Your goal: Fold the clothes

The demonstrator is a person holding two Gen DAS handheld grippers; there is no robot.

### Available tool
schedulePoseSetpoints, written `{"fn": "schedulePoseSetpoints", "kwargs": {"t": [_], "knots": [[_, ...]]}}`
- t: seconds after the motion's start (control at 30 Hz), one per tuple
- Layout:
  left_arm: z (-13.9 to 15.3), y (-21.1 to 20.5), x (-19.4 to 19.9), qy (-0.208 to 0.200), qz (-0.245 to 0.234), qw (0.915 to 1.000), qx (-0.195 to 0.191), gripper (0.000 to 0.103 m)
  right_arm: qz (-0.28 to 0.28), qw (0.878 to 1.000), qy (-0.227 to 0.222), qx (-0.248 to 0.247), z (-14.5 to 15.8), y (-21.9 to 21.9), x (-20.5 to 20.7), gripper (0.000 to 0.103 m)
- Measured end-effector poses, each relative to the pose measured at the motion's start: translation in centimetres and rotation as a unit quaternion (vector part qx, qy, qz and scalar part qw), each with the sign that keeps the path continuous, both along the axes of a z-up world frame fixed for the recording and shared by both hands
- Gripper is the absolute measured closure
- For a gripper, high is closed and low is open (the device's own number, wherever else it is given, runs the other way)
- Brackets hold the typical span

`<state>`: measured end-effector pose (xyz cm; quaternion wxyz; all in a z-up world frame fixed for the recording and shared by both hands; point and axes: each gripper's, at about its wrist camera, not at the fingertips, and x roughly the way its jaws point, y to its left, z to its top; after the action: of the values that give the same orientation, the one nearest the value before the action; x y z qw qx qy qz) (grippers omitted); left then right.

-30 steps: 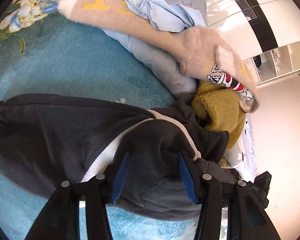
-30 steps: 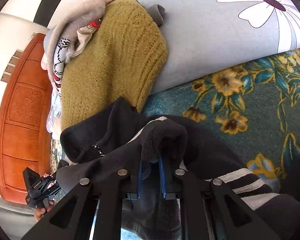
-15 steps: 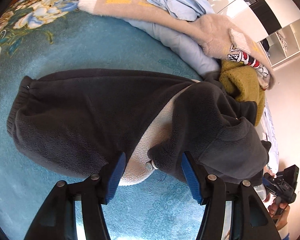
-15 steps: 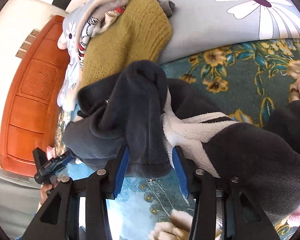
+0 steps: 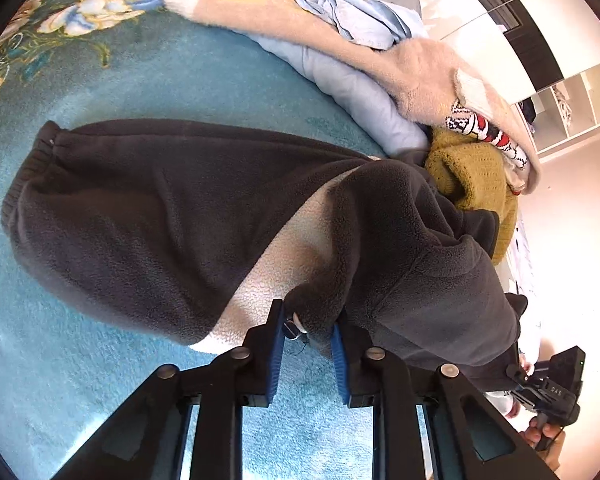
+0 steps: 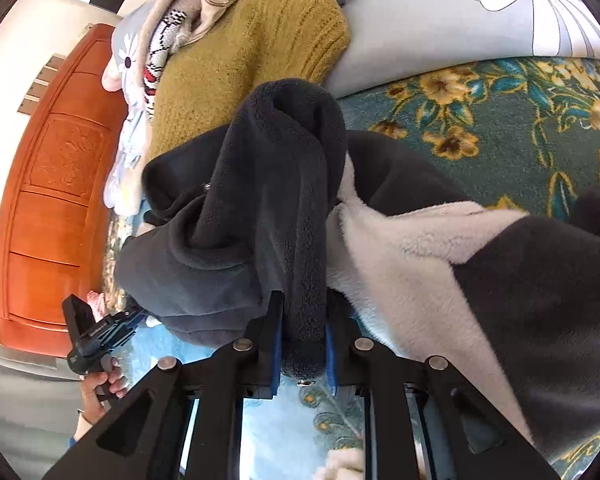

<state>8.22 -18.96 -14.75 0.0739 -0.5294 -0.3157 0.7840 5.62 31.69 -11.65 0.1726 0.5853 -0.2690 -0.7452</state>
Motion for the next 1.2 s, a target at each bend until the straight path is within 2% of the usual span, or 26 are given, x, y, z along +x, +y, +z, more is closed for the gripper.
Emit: {"fn": "schedulePoseSetpoints", "kwargs": {"t": [0.13, 0.23, 0.33, 0.47, 0.63, 0.93, 1.17, 1.2], "knots": [[3.5, -0.9, 2.9, 0.022, 0.004, 0.9996, 0.016, 0.081, 0.008, 1.0, 0.019, -0.021, 2.8, 0.1, 2.1, 0.086], [6.7, -1.7, 7.1, 0.05, -0.002, 0.9984, 0.028, 0.081, 0.016, 0.999, 0.034, -0.03, 4.6, 1.0, 4.7, 0.086], [7.8, -1.7, 11.5, 0.053, -0.014, 0.9983, 0.019, 0.081, 0.027, 0.998, 0.039, -0.04, 5.5, 2.1, 8.1, 0.086], [5.9, -1.5, 15.6, 0.026, -0.007, 0.9994, 0.02, 0.081, 0.034, 0.999, 0.016, -0.036, 3.7, 2.8, 12.5, 0.087], [4.5, -1.6, 20.2, 0.005, 0.025, 0.9991, 0.035, 0.081, 0.011, 0.999, -0.017, -0.035, 1.5, 3.7, 16.5, 0.086], [5.3, -1.1, 27.3, -0.009, 0.032, 0.9994, -0.009, 0.082, -0.005, 0.998, -0.023, -0.054, 0.0, 4.2, 24.0, 0.087], [2.8, -1.6, 29.6, -0.052, 0.058, 0.9961, -0.042, 0.084, -0.034, 0.996, -0.028, -0.079, -1.7, 4.9, 28.0, 0.087], [2.4, -1.8, 29.7, -0.056, 0.064, 0.996, -0.03, 0.084, -0.039, 0.995, -0.029, -0.082, -1.9, 5.0, 28.5, 0.087]]}}
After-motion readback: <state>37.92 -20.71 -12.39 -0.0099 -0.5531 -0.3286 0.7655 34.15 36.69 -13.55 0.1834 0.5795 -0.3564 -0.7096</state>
